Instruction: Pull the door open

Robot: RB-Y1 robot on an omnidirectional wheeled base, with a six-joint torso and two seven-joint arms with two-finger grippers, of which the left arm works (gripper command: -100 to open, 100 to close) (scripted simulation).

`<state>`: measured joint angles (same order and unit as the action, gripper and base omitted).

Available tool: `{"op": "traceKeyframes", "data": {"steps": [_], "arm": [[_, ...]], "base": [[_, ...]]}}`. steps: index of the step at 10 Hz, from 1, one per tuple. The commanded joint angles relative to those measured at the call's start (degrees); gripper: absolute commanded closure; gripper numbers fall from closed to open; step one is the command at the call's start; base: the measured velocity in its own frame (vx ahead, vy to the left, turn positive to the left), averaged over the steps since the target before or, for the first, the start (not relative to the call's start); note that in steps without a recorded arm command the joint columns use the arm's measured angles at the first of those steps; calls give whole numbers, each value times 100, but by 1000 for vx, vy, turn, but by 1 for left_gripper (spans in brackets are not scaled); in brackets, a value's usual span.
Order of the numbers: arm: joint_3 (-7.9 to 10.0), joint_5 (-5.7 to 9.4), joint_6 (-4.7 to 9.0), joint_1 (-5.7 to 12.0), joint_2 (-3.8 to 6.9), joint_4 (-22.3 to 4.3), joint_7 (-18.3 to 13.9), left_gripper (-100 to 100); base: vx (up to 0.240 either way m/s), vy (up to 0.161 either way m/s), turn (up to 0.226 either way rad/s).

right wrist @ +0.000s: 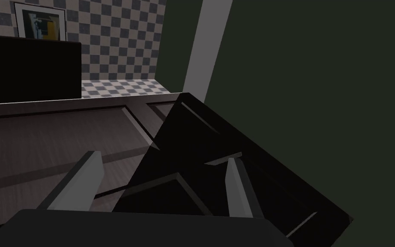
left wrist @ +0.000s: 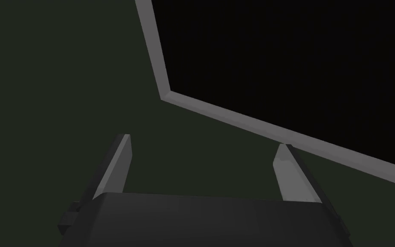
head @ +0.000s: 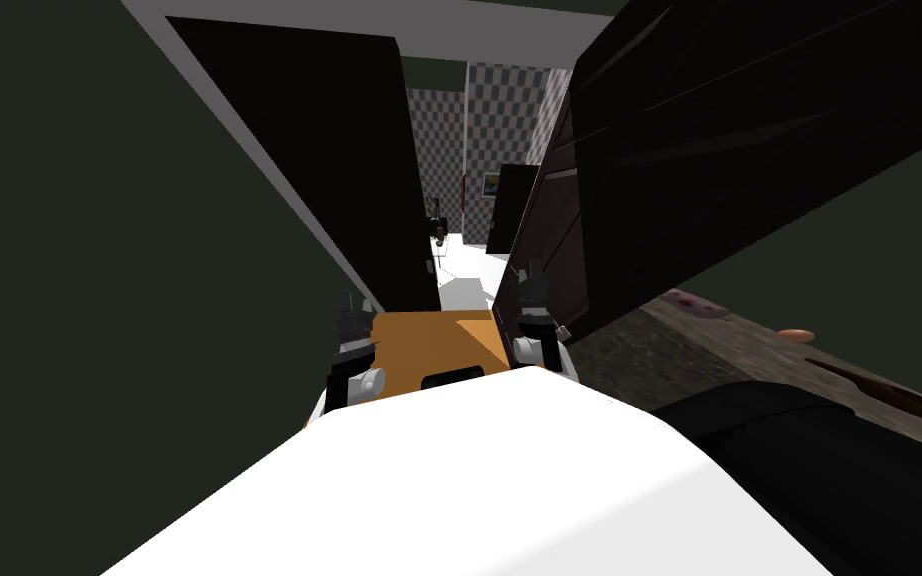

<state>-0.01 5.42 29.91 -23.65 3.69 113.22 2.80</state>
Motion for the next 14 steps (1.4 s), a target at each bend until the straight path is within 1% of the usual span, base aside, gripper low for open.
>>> {"op": "traceKeyframes", "data": {"steps": [1,3,4,14], "arm": [[1,4,69,27,43,-192,-43,-100],[5,10,125,66,89,-393,-84,-100],[10,16,187,109,135,-613,-130,-100],[36,48,509,333,364,-1772,-372,-100]], "base": [[122,-6,-40],[94,-6,-46],[118,-21,-90],[109,-15,-54]]}}
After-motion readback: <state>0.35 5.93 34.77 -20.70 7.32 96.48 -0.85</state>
